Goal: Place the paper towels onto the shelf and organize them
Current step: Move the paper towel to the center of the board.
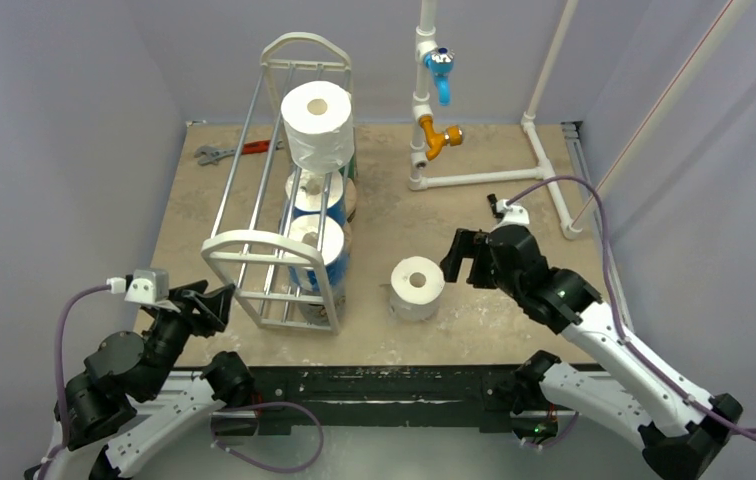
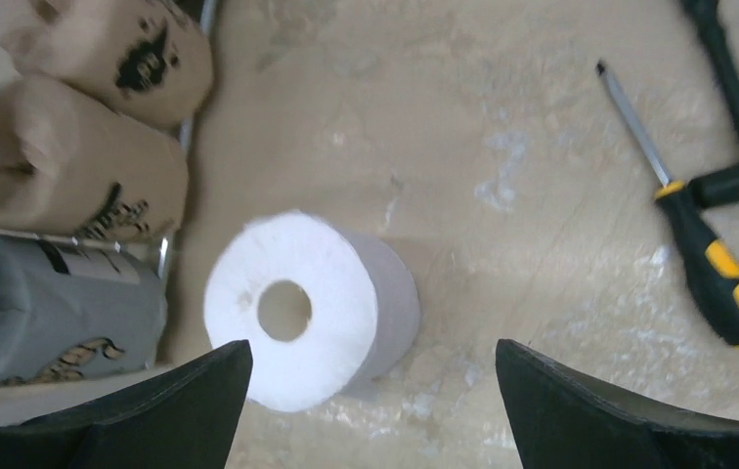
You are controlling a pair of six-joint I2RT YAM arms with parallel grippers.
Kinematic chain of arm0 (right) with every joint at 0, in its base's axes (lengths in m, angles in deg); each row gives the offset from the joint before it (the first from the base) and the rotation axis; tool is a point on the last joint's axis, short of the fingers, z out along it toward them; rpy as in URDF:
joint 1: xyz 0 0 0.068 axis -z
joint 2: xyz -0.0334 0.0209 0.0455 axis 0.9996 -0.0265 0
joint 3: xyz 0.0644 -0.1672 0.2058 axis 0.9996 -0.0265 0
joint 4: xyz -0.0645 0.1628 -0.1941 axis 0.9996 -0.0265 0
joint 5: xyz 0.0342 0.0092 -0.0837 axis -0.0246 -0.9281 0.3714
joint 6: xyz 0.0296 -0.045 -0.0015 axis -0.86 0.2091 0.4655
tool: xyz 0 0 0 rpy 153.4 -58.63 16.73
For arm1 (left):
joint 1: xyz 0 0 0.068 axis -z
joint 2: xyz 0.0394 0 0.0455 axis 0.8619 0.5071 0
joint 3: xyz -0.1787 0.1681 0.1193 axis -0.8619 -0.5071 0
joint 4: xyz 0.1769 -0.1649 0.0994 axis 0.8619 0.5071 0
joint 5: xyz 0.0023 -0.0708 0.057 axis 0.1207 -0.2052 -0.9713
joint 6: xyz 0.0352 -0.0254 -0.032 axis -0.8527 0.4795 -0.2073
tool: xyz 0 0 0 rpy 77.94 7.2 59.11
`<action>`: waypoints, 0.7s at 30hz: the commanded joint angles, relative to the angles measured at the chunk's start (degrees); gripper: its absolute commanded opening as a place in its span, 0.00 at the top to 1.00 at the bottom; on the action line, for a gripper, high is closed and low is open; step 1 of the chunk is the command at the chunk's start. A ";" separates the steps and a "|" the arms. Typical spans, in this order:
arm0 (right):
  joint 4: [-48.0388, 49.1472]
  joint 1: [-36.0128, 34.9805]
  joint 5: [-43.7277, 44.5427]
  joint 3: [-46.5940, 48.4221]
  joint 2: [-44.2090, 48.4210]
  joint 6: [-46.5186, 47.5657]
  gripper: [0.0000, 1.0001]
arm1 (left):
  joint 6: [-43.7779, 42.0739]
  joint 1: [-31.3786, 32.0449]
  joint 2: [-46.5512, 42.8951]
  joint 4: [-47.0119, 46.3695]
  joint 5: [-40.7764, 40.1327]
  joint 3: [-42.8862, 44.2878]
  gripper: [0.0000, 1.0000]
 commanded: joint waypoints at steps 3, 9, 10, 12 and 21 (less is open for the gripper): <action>10.44 1.24 -9.35 -10.25 0.26 -6.11 0.04 | -0.84 0.07 -3.93 -2.36 2.49 -0.97 0.42; 15.39 2.44 -9.69 -14.67 1.73 -10.60 0.04 | -1.78 0.07 -0.79 -7.10 7.22 -3.12 0.42; 15.70 2.57 -9.45 -15.13 1.98 -10.90 0.03 | -1.90 0.04 1.07 -7.61 7.75 -3.30 0.42; 15.72 2.63 -8.93 -15.83 2.28 -11.27 0.03 | -1.93 0.04 2.38 -8.17 8.45 -3.42 0.42; 16.18 2.86 -10.93 -17.40 0.19 -9.41 0.08 | -1.29 0.02 3.45 -11.54 13.26 -5.16 0.50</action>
